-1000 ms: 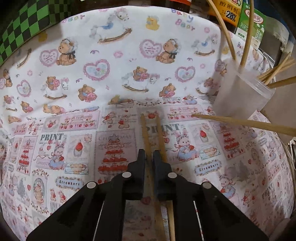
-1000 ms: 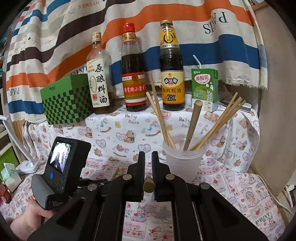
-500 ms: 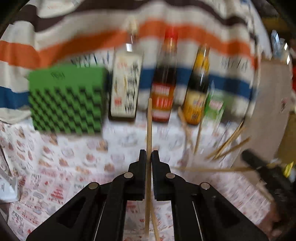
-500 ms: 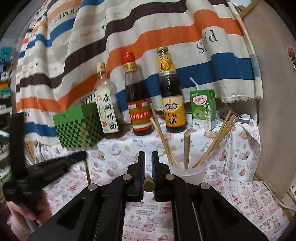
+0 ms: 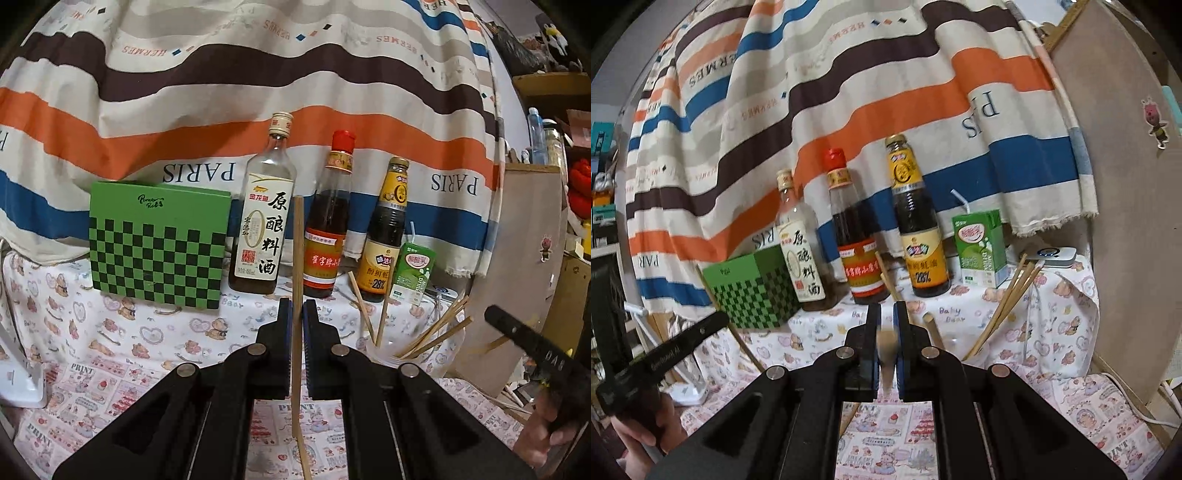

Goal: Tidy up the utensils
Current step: 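Carry both held chopsticks over the clear cup with both grippers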

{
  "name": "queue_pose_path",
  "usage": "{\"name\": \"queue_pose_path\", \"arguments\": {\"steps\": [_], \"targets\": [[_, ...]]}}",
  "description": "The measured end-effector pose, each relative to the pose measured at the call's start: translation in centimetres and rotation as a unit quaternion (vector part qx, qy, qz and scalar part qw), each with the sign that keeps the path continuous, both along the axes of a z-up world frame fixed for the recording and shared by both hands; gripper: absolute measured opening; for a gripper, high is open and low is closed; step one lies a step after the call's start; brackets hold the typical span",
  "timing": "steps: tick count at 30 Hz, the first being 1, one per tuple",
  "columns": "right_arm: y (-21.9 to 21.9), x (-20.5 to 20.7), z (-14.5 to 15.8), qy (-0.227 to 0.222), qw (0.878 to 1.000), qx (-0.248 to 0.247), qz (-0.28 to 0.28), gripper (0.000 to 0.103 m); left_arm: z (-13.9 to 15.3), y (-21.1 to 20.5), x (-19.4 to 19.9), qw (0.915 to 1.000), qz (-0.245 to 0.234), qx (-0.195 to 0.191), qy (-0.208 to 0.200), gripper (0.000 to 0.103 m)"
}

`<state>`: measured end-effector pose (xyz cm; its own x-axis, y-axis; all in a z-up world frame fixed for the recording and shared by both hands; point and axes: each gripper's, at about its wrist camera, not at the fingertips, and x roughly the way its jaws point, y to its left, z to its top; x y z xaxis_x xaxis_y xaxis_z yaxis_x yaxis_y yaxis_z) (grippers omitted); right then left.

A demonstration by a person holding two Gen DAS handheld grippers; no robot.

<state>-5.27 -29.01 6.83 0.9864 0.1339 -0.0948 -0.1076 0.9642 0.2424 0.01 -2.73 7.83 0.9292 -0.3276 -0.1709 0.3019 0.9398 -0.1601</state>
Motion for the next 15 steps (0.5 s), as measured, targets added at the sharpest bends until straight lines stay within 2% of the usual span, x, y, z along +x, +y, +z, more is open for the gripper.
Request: {"name": "queue_pose_path", "arguments": {"steps": [7,10,15], "targets": [[-0.7,-0.4,2.2,-0.035,0.999,-0.007,-0.01,0.007,1.4,-2.3,-0.1,0.9995,-0.02,0.014,-0.019,0.005],[-1.5,-0.7,4.5,-0.063,0.998,-0.006,-0.022,0.007,2.9,-4.0,-0.1,0.9985,-0.043,0.017,-0.032,0.005],[-4.0,-0.8,8.6,-0.122,0.991,0.031,-0.043,0.007,5.3,-7.1,-0.1,0.9958,-0.066,0.014,-0.063,0.005]]}}
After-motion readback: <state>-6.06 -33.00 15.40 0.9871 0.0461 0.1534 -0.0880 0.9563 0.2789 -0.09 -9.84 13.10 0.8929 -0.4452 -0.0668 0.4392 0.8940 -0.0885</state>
